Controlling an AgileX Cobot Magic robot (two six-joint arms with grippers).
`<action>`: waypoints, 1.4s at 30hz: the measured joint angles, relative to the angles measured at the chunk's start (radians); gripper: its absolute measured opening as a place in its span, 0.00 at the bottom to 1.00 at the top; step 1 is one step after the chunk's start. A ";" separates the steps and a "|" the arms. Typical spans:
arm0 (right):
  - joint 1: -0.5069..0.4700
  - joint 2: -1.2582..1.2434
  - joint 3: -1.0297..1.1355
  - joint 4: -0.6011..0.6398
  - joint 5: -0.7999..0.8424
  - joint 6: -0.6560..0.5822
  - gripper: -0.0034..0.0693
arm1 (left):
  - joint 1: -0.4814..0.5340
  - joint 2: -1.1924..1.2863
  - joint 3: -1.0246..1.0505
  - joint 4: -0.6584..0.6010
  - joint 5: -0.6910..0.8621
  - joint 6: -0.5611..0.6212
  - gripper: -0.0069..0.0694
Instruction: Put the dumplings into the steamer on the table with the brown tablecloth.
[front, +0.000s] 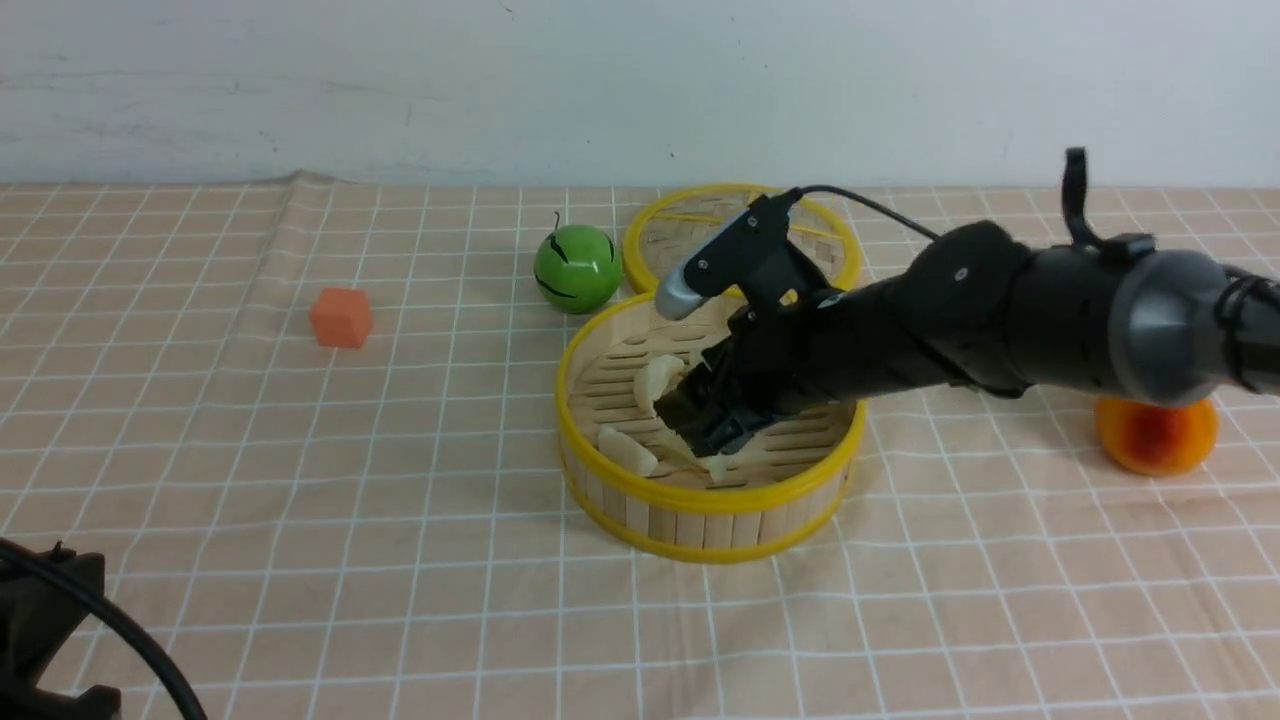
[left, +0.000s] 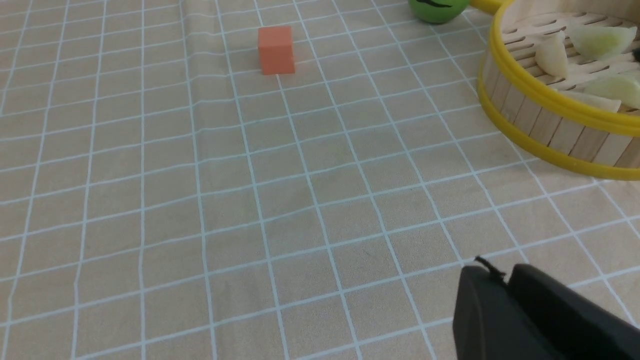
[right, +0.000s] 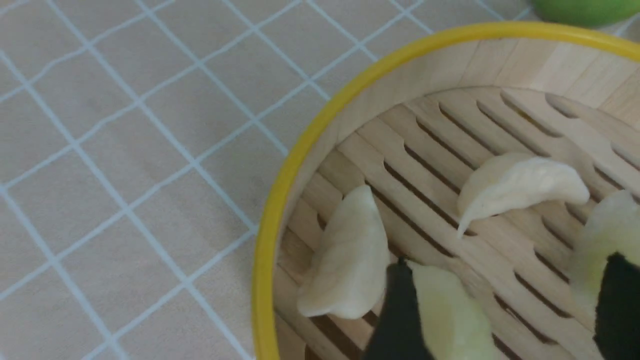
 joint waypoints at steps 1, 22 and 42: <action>-0.014 -0.037 0.000 -0.021 0.048 0.027 0.73 | 0.000 0.000 0.000 0.000 0.000 0.000 0.18; -0.198 -0.876 0.381 -0.749 0.546 0.870 0.02 | 0.000 0.000 0.000 0.003 0.001 0.000 0.21; -0.198 -1.283 0.947 -0.858 -0.001 0.869 0.03 | 0.000 0.000 0.000 0.003 0.004 0.000 0.21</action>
